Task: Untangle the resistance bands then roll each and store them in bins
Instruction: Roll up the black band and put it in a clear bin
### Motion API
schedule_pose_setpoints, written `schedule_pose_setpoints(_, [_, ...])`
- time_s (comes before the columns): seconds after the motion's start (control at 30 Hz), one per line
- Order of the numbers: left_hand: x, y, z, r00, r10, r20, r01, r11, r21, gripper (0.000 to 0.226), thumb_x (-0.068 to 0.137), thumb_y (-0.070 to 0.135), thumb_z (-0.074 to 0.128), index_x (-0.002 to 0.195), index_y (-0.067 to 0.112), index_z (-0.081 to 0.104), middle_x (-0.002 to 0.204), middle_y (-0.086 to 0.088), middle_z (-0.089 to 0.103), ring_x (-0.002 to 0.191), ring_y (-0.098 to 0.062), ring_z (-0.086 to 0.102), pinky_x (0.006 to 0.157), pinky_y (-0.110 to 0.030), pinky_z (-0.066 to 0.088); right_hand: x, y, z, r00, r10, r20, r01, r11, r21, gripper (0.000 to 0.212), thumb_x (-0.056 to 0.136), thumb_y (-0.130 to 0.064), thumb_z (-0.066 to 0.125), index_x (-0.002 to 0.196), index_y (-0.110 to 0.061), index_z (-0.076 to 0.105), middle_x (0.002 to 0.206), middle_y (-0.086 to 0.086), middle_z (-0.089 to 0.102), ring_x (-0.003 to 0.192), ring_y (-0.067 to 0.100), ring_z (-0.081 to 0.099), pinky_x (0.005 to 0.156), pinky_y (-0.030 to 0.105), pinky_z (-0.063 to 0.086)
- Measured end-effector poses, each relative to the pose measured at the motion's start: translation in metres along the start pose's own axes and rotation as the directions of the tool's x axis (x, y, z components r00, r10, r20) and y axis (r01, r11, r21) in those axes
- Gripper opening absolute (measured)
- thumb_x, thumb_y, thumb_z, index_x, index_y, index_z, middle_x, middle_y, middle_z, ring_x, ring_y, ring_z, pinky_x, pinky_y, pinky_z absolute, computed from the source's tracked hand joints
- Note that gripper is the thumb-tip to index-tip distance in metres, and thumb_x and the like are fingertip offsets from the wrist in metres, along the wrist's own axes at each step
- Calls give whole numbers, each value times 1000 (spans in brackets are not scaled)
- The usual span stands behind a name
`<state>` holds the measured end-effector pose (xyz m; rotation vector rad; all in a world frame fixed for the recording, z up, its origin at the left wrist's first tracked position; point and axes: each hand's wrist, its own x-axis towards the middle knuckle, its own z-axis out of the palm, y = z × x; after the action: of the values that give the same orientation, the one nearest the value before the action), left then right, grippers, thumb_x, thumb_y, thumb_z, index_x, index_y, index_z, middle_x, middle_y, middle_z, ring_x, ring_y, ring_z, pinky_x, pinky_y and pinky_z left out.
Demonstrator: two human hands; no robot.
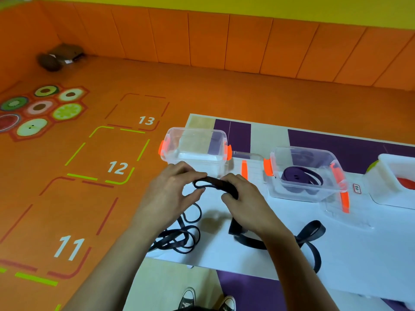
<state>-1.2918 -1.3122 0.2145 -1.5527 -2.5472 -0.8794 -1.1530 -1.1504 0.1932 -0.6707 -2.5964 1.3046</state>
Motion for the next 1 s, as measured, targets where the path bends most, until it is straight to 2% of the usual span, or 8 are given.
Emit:
schedule_pose_setpoints(0.13, [-3, 16, 8, 990, -47, -136, 61, 993, 98, 16, 89, 38, 66, 100, 30, 74, 87, 11, 71, 76, -16, 65, 53, -35, 52, -2, 0, -2, 998, 13, -59, -11, 999, 31, 16, 86, -15, 56, 94, -29, 61, 89, -8, 60, 84, 10, 56, 78, 34, 49])
schedule_pose_setpoints(0.23, [-1, 30, 18, 983, -166, -75, 175, 974, 145, 16, 95, 38, 62, 106, 29, 69, 86, 9, 75, 77, -20, 69, 53, -29, 38, -7, -4, 8, 996, 20, -89, -6, 988, 154, 35, 93, -11, 47, 116, -36, 55, 105, -12, 67, 91, 5, 60, 84, 31, 49])
schedule_pose_setpoints(0.33, [-2, 32, 27, 961, -276, -32, 277, 940, 199, 20, 102, 39, 49, 110, 30, 65, 88, 7, 76, 83, -23, 70, 57, -31, 37, -12, -1, 18, 995, -47, -83, 51, 998, 43, 56, 97, -19, 49, 140, -52, 38, 122, -13, 58, 110, 3, 58, 96, 28, 46])
schedule_pose_setpoints(0.53, [0, 33, 28, 841, -537, 57, 536, 816, -214, 14, 98, 31, 56, 92, 29, 69, 80, 8, 76, 69, -15, 65, 61, -32, 44, -2, -6, 38, 989, -109, -95, 86, 972, -217, 65, 91, -40, 64, 143, -54, 28, 109, -8, 51, 92, 20, 63, 81, 41, 54])
schedule_pose_setpoints(0.63, [-3, 30, 26, 844, -512, 159, 536, 789, -301, 14, 98, 32, 57, 91, 32, 69, 79, 11, 74, 66, -4, 63, 59, -26, 42, 0, 1, 36, 981, -148, -123, 117, 965, -234, 50, 97, -41, 59, 140, -51, 36, 104, -9, 54, 90, 18, 61, 80, 40, 54])
schedule_pose_setpoints(0.73, [-5, 17, 26, 838, -444, 317, 537, 775, -333, 17, 94, 34, 61, 107, 35, 72, 102, 18, 74, 97, 0, 68, 85, -27, 52, -1, 13, 21, 988, -141, -62, 125, 969, -212, 43, 104, -42, 50, 143, -55, 39, 97, -11, 51, 81, 9, 59, 83, 36, 53])
schedule_pose_setpoints(0.83, [-3, 5, 23, 800, -406, 441, 598, 599, -532, 29, 86, 38, 75, 114, 34, 71, 107, 12, 75, 92, -11, 74, 87, -39, 60, 1, 12, 8, 986, -160, 38, 164, 981, -105, 47, 106, -33, 49, 142, -62, 40, 94, -10, 51, 86, 6, 57, 87, 32, 51])
schedule_pose_setpoints(1.0, [-2, -7, 22, 811, -268, 519, 584, 365, -725, 33, 81, 16, 81, 108, -1, 71, 87, -21, 69, 87, -33, 74, 82, -37, 62, 0, 3, 6, 961, -193, 198, 190, 981, 35, 55, 106, -22, 51, 143, -62, 42, 96, -3, 51, 89, 9, 53, 90, 26, 46])
